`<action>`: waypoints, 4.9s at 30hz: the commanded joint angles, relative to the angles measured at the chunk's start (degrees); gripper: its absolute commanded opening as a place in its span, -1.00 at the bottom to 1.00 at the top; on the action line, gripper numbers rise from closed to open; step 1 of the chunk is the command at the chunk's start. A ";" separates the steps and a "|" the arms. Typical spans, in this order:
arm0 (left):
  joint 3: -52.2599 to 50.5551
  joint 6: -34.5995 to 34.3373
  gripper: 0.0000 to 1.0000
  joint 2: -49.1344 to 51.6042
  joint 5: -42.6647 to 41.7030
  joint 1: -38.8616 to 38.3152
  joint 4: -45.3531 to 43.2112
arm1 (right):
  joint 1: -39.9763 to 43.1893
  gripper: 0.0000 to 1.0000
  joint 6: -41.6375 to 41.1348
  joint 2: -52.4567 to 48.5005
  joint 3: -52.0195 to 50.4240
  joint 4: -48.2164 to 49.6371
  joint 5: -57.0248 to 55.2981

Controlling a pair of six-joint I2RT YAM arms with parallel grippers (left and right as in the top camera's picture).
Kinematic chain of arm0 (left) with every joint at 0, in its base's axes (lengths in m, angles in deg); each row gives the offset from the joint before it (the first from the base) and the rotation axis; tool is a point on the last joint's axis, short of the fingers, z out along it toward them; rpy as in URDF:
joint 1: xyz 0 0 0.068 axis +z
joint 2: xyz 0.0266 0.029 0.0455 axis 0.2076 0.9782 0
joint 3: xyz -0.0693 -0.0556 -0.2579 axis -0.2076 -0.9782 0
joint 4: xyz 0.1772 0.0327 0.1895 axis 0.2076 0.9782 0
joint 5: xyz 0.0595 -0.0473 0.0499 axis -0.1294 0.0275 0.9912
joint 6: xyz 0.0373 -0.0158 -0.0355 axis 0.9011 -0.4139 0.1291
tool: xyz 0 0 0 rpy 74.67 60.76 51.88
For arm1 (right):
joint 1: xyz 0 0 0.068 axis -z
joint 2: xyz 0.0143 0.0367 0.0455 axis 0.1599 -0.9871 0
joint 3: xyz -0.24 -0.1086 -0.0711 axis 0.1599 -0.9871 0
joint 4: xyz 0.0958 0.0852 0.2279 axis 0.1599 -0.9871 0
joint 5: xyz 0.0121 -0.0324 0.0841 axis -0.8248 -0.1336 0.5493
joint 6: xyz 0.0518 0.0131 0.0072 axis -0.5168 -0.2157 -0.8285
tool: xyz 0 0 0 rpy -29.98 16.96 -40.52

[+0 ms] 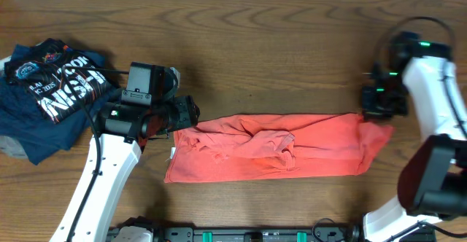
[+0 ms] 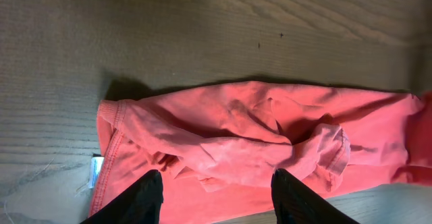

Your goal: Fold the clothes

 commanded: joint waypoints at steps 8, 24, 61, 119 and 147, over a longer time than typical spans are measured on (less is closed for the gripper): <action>1.01 0.94 0.07 -0.31 0.72 0.24 0.20 | -22.49 -0.97 -11.89 1.31 -4.00 1.18 1.11; 1.01 0.94 0.08 -0.31 0.74 0.24 0.24 | -34.36 -0.37 -16.57 1.31 -5.29 8.61 4.87; -0.83 0.94 0.08 1.09 2.69 0.24 3.85 | -23.85 -0.86 -14.45 1.44 -19.41 15.45 11.56; -0.83 0.94 0.08 1.09 3.10 0.24 4.02 | -39.67 -0.98 -10.69 9.64 -23.56 26.18 12.68; -3.02 1.01 0.68 2.14 7.80 0.24 6.82 | -35.52 -0.71 -16.17 14.16 -10.75 12.98 -6.97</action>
